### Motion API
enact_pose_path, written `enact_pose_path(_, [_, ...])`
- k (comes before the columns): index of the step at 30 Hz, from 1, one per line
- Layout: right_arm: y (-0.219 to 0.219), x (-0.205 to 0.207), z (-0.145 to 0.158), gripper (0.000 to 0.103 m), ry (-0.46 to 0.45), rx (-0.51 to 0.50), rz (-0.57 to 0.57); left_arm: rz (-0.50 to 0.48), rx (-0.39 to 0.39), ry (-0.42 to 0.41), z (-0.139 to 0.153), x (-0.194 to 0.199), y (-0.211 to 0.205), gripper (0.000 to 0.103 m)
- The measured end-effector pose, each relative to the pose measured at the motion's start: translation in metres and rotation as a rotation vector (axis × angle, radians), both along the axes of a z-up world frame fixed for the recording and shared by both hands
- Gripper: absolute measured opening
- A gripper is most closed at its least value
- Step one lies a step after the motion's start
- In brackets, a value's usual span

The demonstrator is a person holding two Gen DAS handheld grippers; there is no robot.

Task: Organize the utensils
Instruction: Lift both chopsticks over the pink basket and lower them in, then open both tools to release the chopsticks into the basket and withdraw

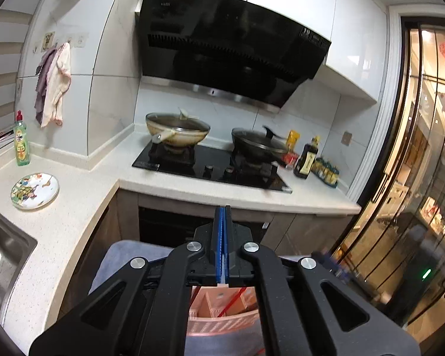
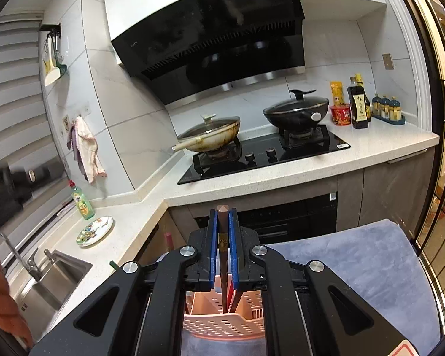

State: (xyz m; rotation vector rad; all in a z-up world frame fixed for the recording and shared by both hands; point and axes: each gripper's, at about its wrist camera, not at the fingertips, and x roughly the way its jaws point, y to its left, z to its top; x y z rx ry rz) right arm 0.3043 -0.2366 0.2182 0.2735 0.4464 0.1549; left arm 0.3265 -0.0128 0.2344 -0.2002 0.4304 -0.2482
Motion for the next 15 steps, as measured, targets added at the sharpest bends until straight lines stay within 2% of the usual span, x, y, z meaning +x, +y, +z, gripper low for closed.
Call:
enact_pose_path(8, [-0.027,-0.051,0.048,0.007,-0.108,0.033,-0.02,-0.069,0.154,0.132,-0.077,-0.043,-0.006,0.001])
enact_pose_path(15, [-0.043,-0.088,0.064,0.007,-0.126,0.009,-0.027,-0.094,0.2,0.253,-0.142,-0.081,-0.005,0.002])
